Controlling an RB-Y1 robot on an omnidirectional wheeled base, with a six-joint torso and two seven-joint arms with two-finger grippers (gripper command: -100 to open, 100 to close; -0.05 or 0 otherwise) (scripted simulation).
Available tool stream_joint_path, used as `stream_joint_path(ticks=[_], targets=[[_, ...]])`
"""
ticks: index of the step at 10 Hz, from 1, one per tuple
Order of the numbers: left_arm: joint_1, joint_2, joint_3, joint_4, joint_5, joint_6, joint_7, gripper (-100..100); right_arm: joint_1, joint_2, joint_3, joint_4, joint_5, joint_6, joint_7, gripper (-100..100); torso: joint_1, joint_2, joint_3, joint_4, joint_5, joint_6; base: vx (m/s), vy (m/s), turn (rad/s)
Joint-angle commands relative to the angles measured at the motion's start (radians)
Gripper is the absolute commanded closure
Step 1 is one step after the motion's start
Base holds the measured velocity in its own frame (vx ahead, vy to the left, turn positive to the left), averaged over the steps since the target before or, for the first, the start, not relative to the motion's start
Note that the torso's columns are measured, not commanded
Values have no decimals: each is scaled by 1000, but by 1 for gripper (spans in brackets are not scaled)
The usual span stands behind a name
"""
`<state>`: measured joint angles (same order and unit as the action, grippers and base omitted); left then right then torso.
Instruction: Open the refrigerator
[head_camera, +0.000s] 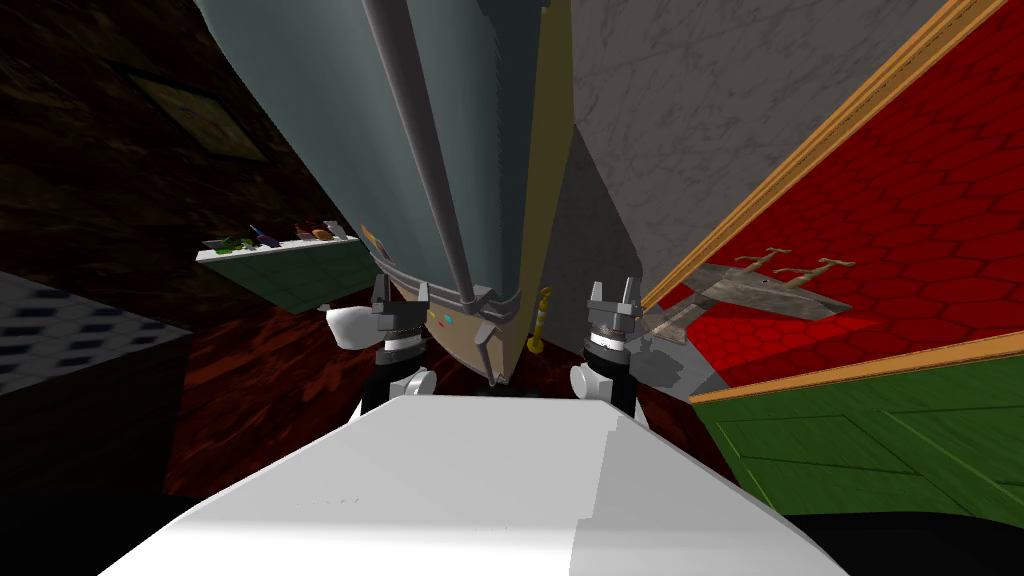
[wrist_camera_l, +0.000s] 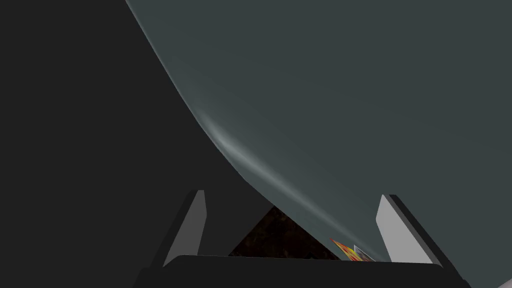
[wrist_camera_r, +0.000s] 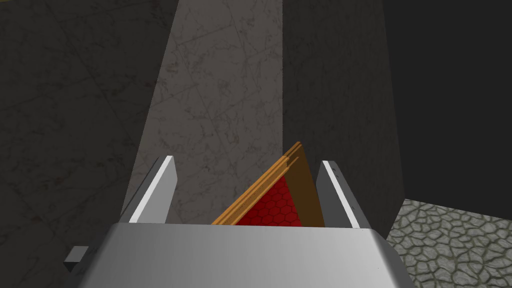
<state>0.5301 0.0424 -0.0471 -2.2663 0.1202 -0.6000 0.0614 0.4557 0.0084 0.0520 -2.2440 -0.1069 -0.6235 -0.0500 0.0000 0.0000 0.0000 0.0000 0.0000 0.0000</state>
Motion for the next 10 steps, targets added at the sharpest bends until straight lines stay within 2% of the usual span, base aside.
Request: stream_joint_path(ticks=[1, 9, 10], targets=[[0, 0, 0, 0, 0, 0, 0, 0, 0, 0, 0, 0, 0, 0, 0, 0, 0, 40, -82, 41, 0, 0, 0, 0, 0], [0, 0, 0, 0, 0, 0, 0, 0, 0, 0, 0, 0, 0, 0, 0, 0, 0, 618, -1234, 617, 0, 0, 0, 0, 0], [-34, 39, 7, 18, 10, 27, 14, -100, 0, 0, 0, 0, 0, 0, 0, 0, 0, 691, -1382, 691, 0, 0, -19, -13, 11]])
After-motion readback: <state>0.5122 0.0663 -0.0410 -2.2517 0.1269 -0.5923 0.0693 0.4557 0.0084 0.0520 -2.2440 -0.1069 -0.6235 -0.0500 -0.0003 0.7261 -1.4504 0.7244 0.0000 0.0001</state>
